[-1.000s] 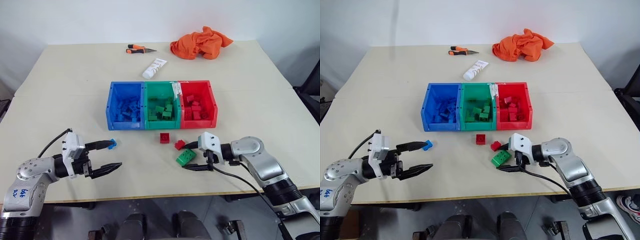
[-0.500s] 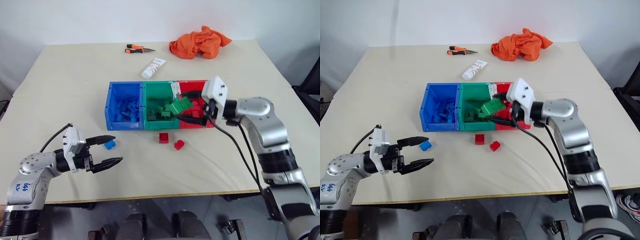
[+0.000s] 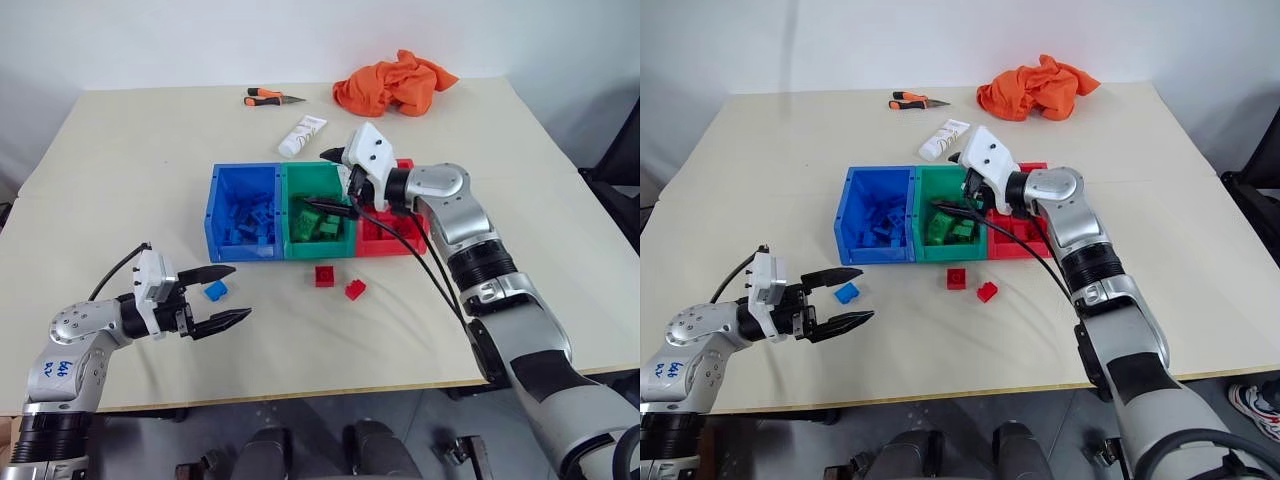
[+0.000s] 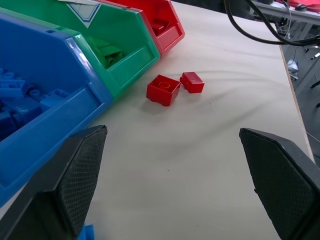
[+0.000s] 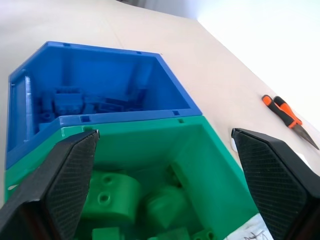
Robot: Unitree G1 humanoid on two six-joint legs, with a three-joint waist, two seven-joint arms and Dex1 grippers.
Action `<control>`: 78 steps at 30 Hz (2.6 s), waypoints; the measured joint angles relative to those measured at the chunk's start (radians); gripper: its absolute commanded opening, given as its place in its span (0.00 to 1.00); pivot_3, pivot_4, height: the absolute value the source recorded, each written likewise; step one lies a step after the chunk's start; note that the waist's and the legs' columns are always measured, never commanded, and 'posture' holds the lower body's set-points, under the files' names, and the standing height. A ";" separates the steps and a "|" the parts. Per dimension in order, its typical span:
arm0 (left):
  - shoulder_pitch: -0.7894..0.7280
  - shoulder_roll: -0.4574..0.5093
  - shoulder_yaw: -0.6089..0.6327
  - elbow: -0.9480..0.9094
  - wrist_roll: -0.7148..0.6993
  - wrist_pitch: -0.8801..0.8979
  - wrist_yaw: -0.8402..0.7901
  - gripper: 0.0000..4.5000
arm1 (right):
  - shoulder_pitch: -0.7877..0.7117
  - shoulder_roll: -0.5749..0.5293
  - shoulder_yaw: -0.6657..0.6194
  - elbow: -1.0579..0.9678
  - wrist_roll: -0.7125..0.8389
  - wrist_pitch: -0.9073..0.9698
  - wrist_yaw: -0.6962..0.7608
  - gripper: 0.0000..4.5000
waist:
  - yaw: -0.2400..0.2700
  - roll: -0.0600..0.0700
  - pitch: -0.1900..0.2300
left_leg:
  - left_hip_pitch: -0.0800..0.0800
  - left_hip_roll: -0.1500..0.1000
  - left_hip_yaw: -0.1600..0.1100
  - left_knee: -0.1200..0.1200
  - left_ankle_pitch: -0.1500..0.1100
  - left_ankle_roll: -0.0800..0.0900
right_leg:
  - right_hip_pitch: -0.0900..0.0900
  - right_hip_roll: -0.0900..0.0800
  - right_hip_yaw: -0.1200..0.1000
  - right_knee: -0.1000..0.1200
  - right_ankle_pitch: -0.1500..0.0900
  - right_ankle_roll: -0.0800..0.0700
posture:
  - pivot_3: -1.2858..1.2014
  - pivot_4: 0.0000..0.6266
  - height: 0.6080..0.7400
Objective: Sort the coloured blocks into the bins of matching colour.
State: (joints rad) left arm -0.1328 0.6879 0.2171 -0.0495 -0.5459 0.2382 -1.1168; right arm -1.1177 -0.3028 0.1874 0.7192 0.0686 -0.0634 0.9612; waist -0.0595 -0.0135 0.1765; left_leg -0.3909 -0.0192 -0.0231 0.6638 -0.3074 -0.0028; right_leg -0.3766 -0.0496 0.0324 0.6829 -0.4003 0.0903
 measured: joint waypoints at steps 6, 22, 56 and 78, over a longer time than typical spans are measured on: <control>-0.004 0.017 0.011 0.058 0.007 -0.043 -0.032 1.00 | 0.195 -0.154 -0.026 -0.320 0.088 0.130 0.138 0.99 | 0.015 0.000 0.000 | -0.002 0.000 -0.001 0.000 0.000 0.000 | 0.001 -0.001 -0.001 -0.002 0.000 0.000 | 0.52 0.24 1.00; -0.043 0.044 0.073 0.223 0.044 -0.188 -0.102 1.00 | 1.036 -0.635 -0.396 -0.987 0.344 0.622 0.223 0.99 | 0.027 0.000 0.000 | 0.001 0.000 0.003 0.000 -0.002 0.003 | 0.004 -0.001 0.002 -0.009 0.000 0.000 | 0.52 0.24 1.00; -0.034 0.077 0.029 0.213 0.057 -0.163 -0.204 1.00 | 0.605 -0.210 0.044 -0.587 0.119 0.369 0.051 0.91 | 0.029 0.000 0.000 | 0.001 -0.001 0.003 0.000 -0.002 0.003 | 0.000 -0.003 0.000 -0.004 0.000 0.000 | 0.52 0.24 1.00; -0.078 0.066 0.005 0.178 0.046 -0.126 -0.165 1.00 | 0.528 -0.316 -0.142 -0.811 0.197 0.494 0.007 0.36 | 0.029 0.000 0.000 | 0.001 -0.001 0.003 0.000 -0.001 0.002 | 0.001 -0.003 0.000 -0.004 0.000 0.000 | 0.52 0.24 1.00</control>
State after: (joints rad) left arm -0.2106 0.7535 0.2225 0.1285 -0.4997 0.1122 -1.2823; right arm -0.5902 -0.6191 0.0450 -0.0920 0.2652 0.4307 0.9685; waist -0.0309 -0.0136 0.1768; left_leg -0.3895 -0.0202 -0.0199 0.6638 -0.3087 -0.0006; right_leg -0.3761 -0.0524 0.0323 0.6789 -0.4003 0.0903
